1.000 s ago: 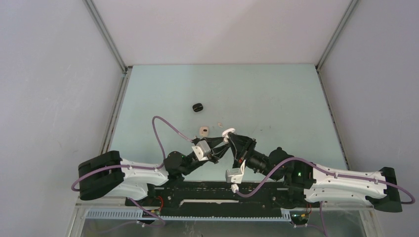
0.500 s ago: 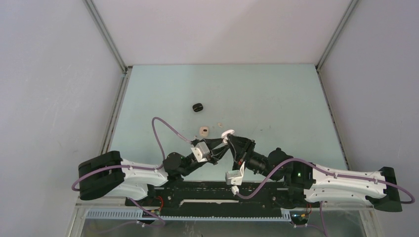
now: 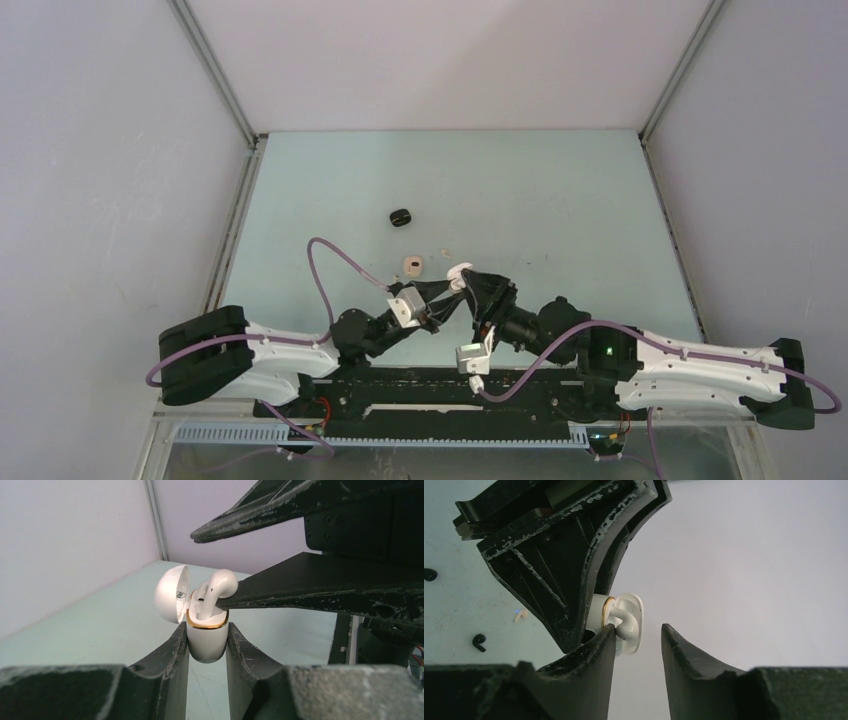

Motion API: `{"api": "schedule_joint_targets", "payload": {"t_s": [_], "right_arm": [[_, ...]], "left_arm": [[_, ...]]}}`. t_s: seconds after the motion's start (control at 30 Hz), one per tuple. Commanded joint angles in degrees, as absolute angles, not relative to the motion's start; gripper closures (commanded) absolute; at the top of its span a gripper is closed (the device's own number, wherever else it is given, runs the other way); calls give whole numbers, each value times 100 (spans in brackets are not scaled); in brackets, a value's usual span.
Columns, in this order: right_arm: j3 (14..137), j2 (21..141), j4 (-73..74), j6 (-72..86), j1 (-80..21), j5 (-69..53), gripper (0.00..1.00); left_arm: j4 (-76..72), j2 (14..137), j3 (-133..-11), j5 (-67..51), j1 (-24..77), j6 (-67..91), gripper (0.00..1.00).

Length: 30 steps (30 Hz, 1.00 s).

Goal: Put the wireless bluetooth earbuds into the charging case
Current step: Place the earbud in the charging case.

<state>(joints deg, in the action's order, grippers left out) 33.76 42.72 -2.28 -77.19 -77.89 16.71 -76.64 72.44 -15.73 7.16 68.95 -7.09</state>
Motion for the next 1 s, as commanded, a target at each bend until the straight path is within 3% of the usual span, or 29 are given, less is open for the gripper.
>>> {"api": "schedule_joint_targets", "payload": {"t_s": [0.0,0.27,0.97], "right_arm": [[3814,4388,831,-7365,-7762,1544,56],[4553,4607,1628,-6941,-7609,1331,50],[5902,5603,3416,-6336,-7138,712,49]], "left_arm": [[-8246,7166,-1615,800,6908,-872,100],[-8236,7139,-1616,723,6912,-866,100],[-7999,7038,-1611,643,6918,-966,100]]}}
